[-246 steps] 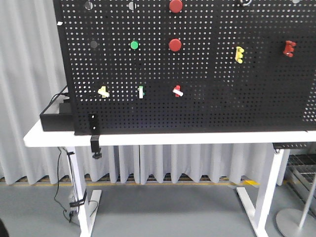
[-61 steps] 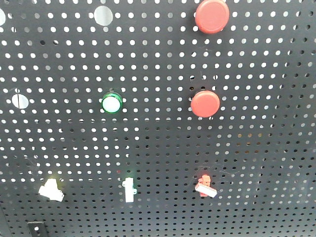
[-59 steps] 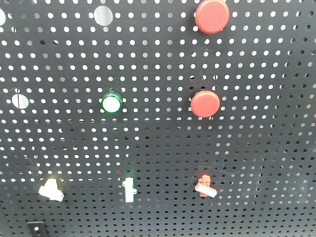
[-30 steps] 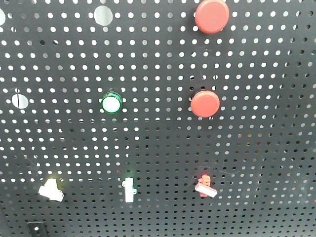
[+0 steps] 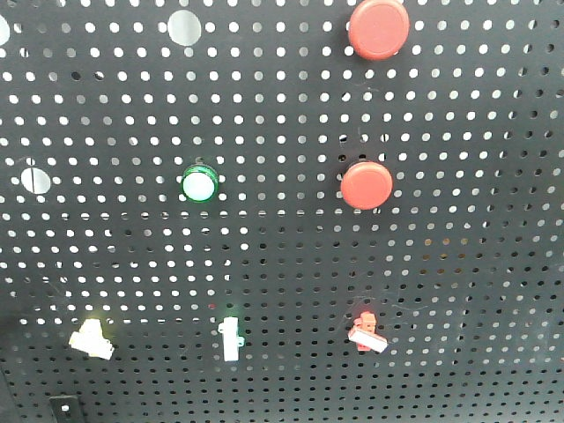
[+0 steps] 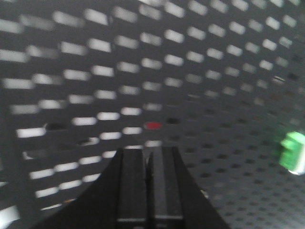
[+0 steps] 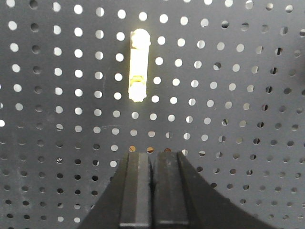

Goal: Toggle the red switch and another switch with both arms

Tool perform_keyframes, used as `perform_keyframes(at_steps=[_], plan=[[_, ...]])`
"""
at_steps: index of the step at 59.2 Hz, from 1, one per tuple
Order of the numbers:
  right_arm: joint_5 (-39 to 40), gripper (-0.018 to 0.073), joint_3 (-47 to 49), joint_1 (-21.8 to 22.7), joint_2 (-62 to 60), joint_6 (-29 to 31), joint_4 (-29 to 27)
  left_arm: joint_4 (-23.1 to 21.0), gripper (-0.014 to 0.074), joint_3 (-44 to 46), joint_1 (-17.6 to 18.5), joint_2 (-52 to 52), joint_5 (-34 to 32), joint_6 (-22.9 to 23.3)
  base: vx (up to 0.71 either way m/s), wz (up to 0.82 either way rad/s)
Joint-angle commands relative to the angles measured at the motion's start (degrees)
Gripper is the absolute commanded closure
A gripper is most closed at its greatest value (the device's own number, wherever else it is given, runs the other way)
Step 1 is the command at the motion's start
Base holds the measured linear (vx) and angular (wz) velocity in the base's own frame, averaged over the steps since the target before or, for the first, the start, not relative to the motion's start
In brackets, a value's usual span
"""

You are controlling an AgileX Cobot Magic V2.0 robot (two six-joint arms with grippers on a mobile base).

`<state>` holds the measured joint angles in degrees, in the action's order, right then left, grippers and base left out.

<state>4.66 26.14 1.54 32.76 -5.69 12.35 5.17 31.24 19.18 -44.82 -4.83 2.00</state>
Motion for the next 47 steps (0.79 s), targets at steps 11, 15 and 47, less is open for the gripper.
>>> perform_keyframes(at_steps=[11, 15, 47], plan=[[5.3, 0.0566, 1.9, 0.4, 0.4, 0.3, 0.5, -0.4, 0.0594, 2.9, 2.2, -6.0, -7.6, 1.1, 0.0, 0.0], [5.4, 0.0566, 1.9, 0.4, 0.4, 0.3, 0.5, -0.4, 0.0594, 3.1, 2.2, -6.6, -7.6, 1.1, 0.0, 0.0], [5.3, 0.0566, 1.9, 0.4, 0.4, 0.3, 0.5, -6.4, 0.0594, 3.4, 2.2, -10.2, -7.1, 1.6, 0.0, 0.0]])
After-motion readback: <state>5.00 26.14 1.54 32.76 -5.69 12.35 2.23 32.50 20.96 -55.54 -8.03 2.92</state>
